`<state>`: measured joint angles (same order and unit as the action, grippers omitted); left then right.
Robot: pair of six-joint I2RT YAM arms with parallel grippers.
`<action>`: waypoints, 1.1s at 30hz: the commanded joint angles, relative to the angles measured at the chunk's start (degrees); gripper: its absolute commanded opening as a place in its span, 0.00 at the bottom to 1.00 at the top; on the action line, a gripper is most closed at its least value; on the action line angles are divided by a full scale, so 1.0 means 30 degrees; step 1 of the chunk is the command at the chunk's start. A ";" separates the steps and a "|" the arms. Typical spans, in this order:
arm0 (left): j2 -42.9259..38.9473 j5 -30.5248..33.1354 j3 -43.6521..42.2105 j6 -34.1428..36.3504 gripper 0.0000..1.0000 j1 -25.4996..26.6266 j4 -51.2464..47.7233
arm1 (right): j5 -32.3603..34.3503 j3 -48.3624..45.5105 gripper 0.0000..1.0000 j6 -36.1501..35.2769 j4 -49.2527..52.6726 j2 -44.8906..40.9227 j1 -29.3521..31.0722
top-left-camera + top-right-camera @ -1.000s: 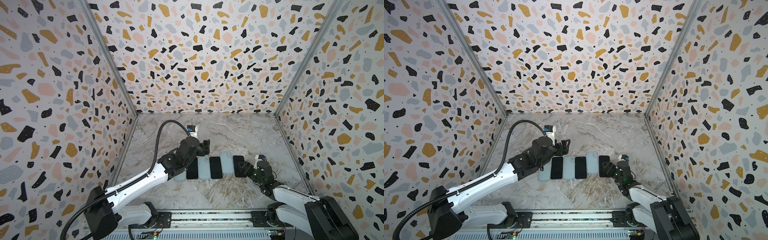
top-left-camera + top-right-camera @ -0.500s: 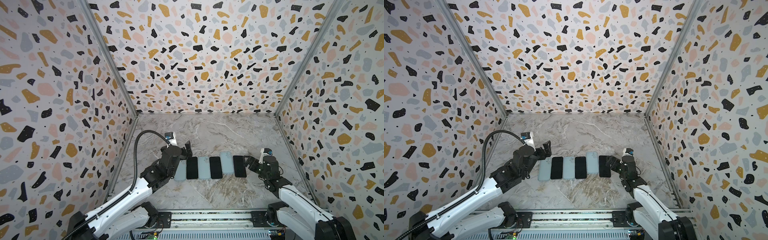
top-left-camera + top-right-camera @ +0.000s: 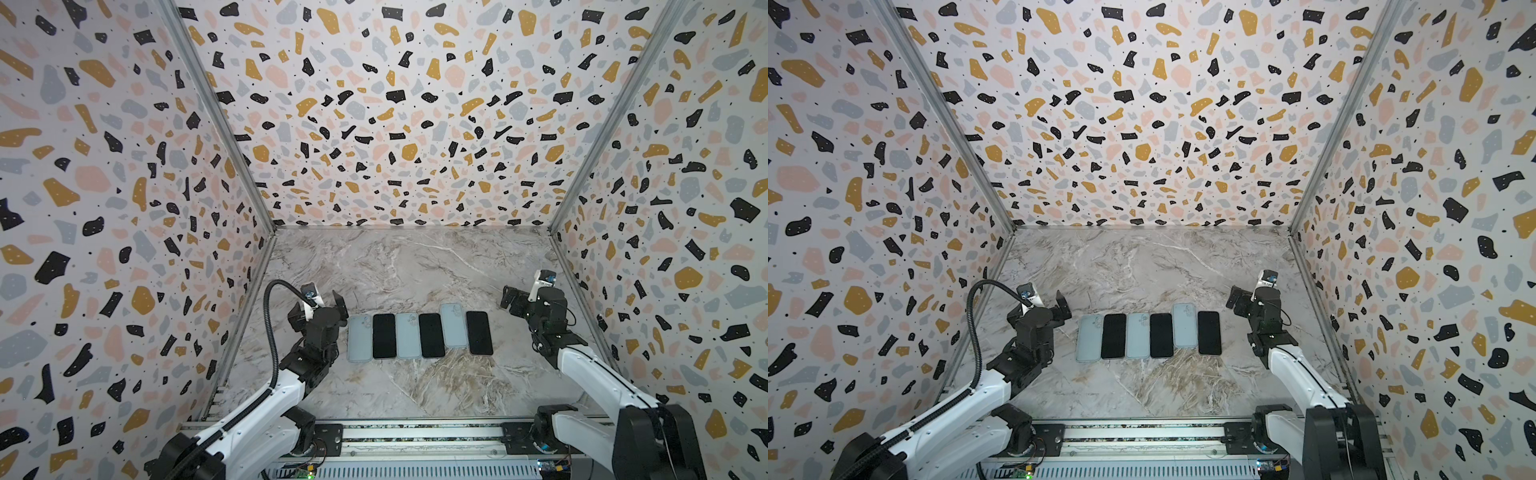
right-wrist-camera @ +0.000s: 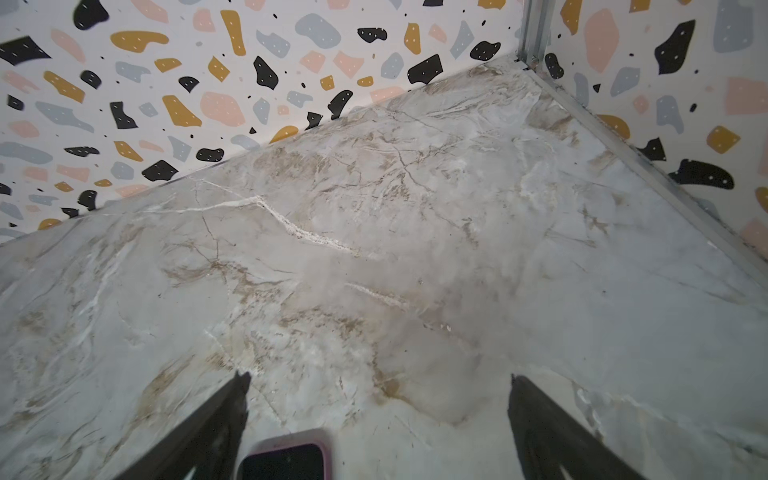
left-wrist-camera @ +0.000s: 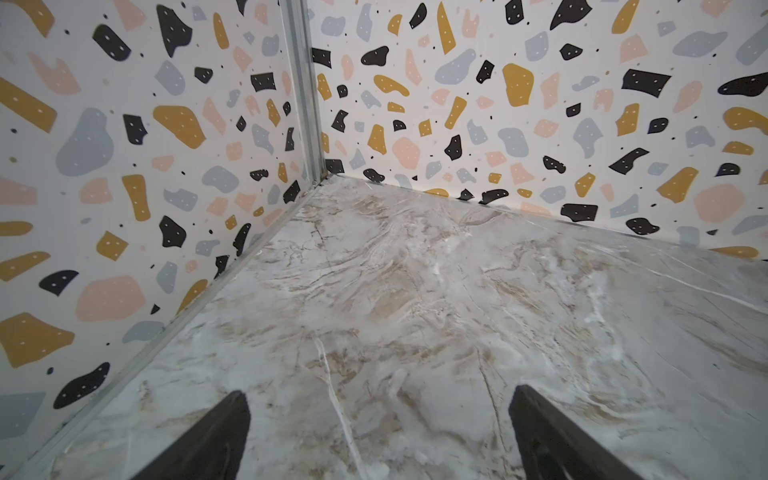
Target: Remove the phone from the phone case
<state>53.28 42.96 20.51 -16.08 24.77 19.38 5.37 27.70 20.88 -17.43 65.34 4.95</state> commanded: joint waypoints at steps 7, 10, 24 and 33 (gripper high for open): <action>0.1828 0.1017 -0.3936 0.5275 0.99 -0.0846 1.1024 | 0.2105 -0.2961 0.99 -0.3709 -0.8449 0.1519 -0.0533; 0.2778 0.0447 -0.5475 0.6530 0.99 -0.1066 1.4808 | 0.2532 -0.4697 0.99 -0.4987 -1.2345 0.2118 -0.0073; 0.7646 -0.4851 -0.4709 0.6154 1.00 -0.4138 1.7416 | 0.3199 -0.6440 0.99 -0.7206 -2.0808 0.6831 0.1207; 0.9042 -0.7472 -0.3611 0.4990 1.00 -0.6087 1.6545 | 0.2135 -0.5777 0.99 -0.6367 -1.9033 0.6711 0.0137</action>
<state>80.79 24.14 8.29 0.64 7.44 68.05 12.64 10.11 0.99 -74.96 86.61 5.52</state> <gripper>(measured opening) 0.995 0.990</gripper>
